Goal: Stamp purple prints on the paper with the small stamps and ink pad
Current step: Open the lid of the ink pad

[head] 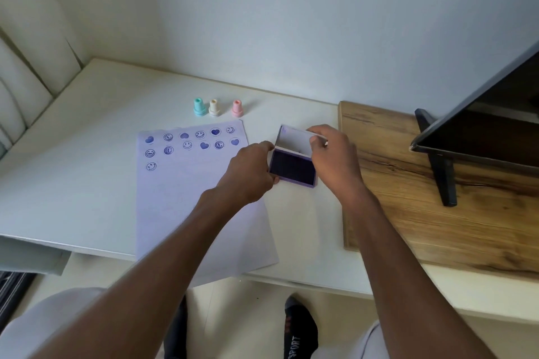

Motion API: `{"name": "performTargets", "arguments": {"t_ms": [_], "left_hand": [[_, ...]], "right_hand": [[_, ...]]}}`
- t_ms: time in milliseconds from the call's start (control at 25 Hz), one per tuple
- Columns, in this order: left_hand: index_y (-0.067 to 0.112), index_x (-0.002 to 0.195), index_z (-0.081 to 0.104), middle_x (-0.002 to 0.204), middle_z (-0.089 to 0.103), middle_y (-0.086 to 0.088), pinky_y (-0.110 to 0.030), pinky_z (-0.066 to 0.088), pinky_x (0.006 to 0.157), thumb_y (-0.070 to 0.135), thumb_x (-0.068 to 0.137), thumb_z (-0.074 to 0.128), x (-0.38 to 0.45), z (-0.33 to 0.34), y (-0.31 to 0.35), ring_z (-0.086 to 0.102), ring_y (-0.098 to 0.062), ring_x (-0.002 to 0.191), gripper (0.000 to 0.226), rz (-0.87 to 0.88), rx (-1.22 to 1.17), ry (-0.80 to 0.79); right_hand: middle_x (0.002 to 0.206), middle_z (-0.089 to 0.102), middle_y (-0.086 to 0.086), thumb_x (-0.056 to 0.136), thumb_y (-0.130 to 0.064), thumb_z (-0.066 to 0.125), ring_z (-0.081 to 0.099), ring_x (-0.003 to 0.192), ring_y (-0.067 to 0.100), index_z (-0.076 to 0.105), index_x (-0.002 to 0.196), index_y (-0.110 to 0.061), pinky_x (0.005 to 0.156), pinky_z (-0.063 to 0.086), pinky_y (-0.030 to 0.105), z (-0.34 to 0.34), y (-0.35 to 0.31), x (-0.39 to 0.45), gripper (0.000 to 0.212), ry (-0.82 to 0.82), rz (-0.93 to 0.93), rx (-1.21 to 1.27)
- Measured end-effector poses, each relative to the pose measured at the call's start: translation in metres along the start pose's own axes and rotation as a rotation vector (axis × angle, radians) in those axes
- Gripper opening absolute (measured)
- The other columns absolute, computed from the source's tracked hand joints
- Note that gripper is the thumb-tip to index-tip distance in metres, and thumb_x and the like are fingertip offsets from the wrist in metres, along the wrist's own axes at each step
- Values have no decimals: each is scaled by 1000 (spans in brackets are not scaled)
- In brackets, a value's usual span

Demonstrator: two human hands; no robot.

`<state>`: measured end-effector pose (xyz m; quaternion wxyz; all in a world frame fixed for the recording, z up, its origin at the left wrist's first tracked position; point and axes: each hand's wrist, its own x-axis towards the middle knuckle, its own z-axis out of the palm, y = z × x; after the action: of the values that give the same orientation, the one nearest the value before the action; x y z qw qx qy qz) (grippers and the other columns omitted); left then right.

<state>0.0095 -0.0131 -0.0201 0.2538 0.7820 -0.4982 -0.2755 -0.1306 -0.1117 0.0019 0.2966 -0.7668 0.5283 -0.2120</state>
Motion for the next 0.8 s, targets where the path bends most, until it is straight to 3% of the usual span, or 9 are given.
{"name": "performTargets", "arguments": {"t_ms": [80,280,400,560,800], "left_hand": [[13,132,58,100,68,-6,-35,48,75,14,84,77,-1,0,0,66,-31,97,52,5,-4,-6],[13,137,58,107,67,-9,-35,50,77,15,86,76,1,-1,-2,64,-30,97,53,13,28,-15],[12,131,60,108,65,-9,-38,52,77,15,87,73,0,4,-2,63,-31,96,47,9,83,21],[12,130,59,110,64,-9,-36,50,76,12,88,69,-5,4,2,63,-30,97,43,16,96,34],[12,137,60,122,63,-13,-40,53,90,18,88,71,-16,-26,2,60,-32,115,50,9,117,158]], "right_hand": [[121,72,6,103,-14,46,65,107,26,69,126,-23,79,45,27,7,6,9,34,30,28,-19],[137,60,8,103,-10,49,59,121,27,65,136,-18,95,53,36,21,17,16,38,60,36,-101],[140,57,7,102,-7,50,51,129,26,65,136,-13,94,48,31,25,17,17,37,75,12,-199],[143,55,7,102,-11,52,47,134,28,61,139,-13,96,49,37,21,16,15,38,61,7,-253],[122,66,4,98,-15,62,62,112,22,70,122,-18,80,47,27,23,-14,1,25,136,-80,-124]]}}
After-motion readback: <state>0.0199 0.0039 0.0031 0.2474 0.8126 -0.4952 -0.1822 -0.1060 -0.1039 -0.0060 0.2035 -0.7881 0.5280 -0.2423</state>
